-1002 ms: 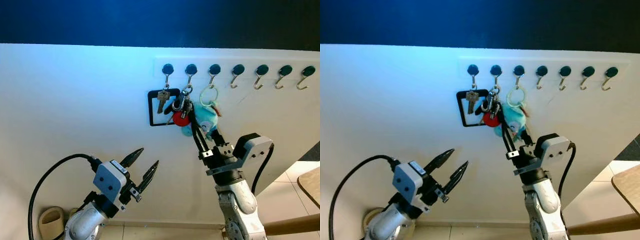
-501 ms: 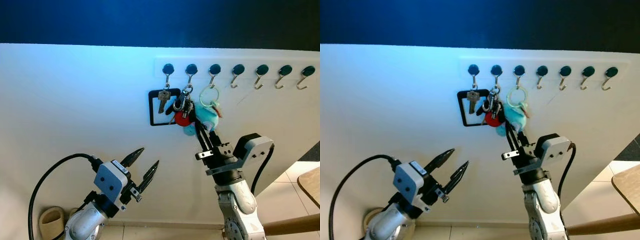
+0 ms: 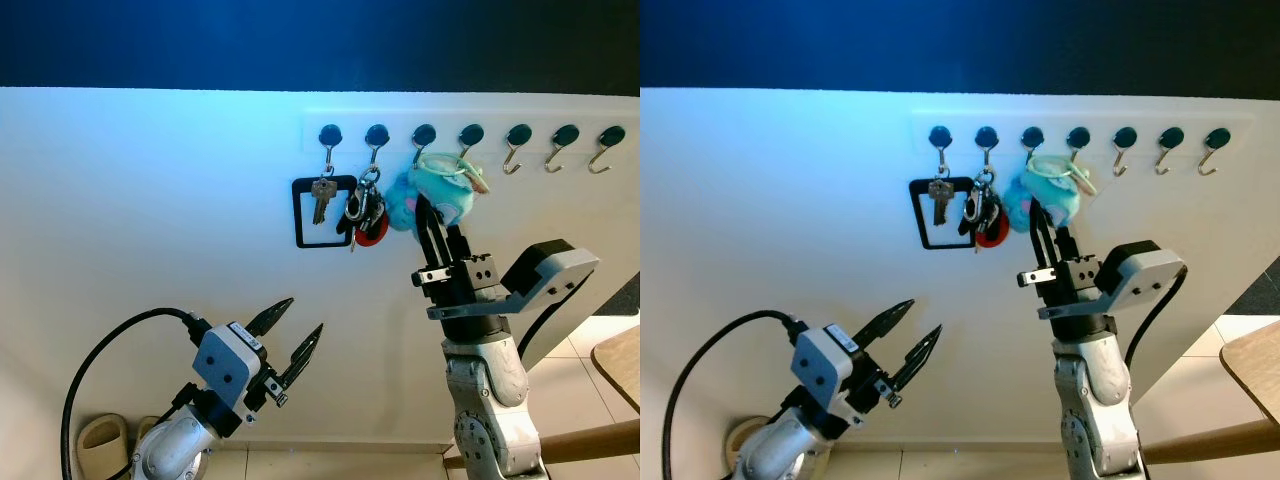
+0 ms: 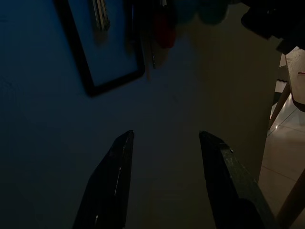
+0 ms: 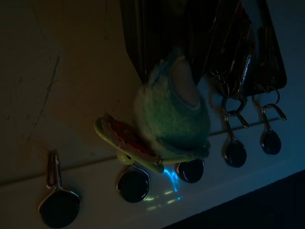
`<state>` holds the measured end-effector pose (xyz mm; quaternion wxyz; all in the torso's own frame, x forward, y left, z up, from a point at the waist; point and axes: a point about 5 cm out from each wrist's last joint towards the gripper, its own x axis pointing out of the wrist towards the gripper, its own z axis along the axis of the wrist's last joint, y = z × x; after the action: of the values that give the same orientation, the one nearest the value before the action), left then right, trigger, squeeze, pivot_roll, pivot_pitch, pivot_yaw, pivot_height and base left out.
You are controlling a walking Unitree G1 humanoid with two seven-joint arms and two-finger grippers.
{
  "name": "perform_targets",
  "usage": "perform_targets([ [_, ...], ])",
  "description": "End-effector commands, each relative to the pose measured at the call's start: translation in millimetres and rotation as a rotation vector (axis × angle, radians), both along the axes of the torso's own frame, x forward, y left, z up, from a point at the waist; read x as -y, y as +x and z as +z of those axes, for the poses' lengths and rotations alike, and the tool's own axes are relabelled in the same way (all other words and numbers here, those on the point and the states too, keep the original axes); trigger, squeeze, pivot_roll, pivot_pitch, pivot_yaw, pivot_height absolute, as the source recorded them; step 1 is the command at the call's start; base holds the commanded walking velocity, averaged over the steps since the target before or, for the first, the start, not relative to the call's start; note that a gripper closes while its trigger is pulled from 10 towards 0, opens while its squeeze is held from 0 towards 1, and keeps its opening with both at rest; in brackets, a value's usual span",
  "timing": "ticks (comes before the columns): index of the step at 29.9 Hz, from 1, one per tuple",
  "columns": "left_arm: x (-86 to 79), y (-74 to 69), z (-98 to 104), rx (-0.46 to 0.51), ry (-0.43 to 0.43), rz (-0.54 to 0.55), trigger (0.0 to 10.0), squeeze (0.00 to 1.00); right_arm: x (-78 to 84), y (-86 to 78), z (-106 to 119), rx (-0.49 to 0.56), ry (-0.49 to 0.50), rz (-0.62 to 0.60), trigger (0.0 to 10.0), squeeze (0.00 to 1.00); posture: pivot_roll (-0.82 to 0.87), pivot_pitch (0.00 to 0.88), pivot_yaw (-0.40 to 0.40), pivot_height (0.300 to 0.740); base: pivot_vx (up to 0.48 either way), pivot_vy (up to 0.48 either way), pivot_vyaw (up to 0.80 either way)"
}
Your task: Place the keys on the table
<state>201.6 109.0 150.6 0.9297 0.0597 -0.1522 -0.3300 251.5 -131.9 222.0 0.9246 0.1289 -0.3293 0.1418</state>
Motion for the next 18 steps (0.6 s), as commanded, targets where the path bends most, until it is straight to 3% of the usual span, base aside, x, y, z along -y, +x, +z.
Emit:
perform_targets([
  [1, 1.3, -3.1, 0.9, 0.009, 0.018, -0.016, 10.0, 0.0, -2.8, -5.7, 14.0, 0.054, 0.021, 0.014, 0.0, 0.0, 0.05, 0.082, -0.009, 0.74, 0.0, 0.0, 0.0],
  [18, 2.6, -3.7, 2.6, 0.018, 0.019, -0.02, 10.0, 0.0, -17.8, -15.4, 39.7, 0.158, -0.011, 0.075, 0.0, 0.0, 0.05, 0.096, -0.008, 0.74, 0.0, 0.0, 0.0],
])
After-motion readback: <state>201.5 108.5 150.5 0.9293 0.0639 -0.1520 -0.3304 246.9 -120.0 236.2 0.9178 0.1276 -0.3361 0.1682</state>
